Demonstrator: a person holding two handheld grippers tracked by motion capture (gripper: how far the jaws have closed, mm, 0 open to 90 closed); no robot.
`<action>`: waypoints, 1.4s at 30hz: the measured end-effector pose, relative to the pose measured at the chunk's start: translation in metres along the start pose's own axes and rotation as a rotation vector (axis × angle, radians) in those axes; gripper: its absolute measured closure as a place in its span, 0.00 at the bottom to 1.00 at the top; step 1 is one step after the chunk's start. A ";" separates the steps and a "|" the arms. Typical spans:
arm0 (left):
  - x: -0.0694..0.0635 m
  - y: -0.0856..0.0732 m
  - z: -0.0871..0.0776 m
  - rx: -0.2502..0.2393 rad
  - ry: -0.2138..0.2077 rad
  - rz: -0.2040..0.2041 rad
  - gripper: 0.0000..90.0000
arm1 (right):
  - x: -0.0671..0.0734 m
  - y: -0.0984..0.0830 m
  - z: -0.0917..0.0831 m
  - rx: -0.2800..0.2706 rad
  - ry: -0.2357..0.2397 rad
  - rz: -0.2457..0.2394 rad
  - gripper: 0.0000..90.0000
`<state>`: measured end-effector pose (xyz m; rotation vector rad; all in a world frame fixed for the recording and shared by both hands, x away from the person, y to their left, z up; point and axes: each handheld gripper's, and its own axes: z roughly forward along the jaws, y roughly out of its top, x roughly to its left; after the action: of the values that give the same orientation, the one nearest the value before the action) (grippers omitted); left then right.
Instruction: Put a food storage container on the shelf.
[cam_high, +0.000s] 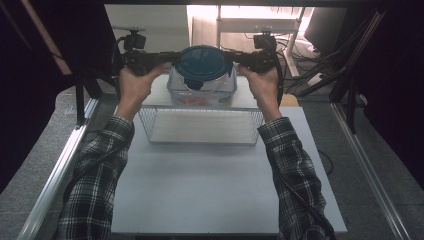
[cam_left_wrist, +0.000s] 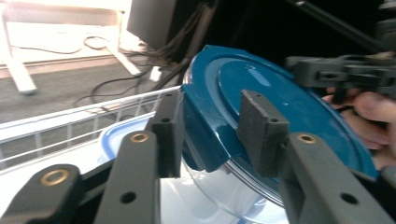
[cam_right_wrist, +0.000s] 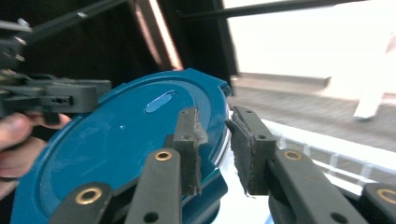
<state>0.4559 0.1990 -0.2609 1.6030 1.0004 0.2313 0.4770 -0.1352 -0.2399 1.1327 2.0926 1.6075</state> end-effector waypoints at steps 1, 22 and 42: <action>-0.001 -0.001 -0.004 -0.015 0.001 0.007 0.66 | 0.004 0.001 -0.005 -0.011 -0.002 -0.018 0.82; -0.010 -0.036 -0.011 0.061 -0.028 0.065 0.94 | 0.016 -0.039 -0.022 0.106 0.049 -0.092 0.99; -0.011 -0.046 -0.012 0.065 -0.054 0.065 0.75 | -0.002 -0.043 -0.015 0.071 0.069 -0.058 0.79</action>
<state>0.4196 0.1981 -0.2936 1.6937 0.9229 0.2005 0.4514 -0.1509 -0.2738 1.0415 2.2211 1.5793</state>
